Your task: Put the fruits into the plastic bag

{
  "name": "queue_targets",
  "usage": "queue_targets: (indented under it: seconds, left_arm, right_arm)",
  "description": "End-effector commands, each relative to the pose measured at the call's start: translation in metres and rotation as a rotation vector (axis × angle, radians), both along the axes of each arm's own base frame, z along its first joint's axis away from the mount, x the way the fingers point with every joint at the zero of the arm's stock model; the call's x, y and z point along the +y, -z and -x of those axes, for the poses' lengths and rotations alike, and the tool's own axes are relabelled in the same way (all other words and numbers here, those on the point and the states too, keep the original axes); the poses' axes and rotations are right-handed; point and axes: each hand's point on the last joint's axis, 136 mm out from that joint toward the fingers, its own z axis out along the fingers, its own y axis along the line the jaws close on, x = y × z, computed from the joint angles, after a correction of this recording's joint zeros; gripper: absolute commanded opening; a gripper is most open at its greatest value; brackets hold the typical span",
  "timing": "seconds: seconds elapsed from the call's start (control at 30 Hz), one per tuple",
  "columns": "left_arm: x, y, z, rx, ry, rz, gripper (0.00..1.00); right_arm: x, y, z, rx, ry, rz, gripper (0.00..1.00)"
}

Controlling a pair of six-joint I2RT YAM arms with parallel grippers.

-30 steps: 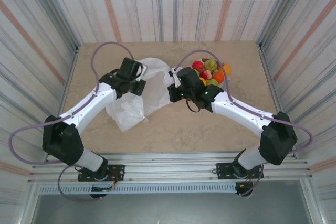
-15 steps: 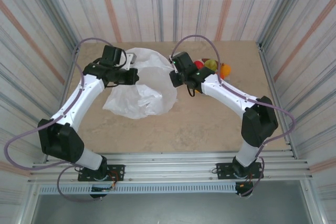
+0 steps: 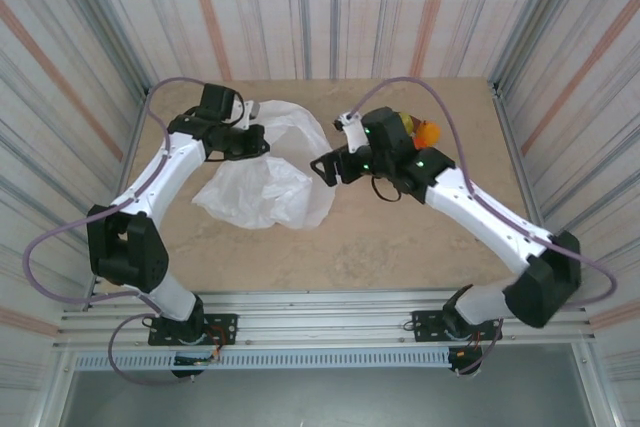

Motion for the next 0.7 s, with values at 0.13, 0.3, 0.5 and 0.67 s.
queue_targets:
  seconds: [0.13,0.3,0.5,0.67]
  left_arm:
    - [-0.001,0.008,0.0,0.056,-0.003,0.124,0.0]
    - [0.001,0.009,0.003,0.054,-0.003,0.122,0.0]
    - [-0.001,0.007,0.005,0.053,0.005,0.132,0.0]
    - [0.001,0.006,0.005,0.041,0.001,0.121,0.0]
  right_arm:
    - [-0.107,0.048,-0.038,0.057,0.39,0.126,0.95]
    - [-0.13,0.082,-0.074,0.061,0.409,0.332,0.95]
    - [-0.13,0.125,-0.106,0.133,0.37,0.538,0.97]
    - [-0.123,0.158,-0.122,0.225,0.319,0.629,0.97]
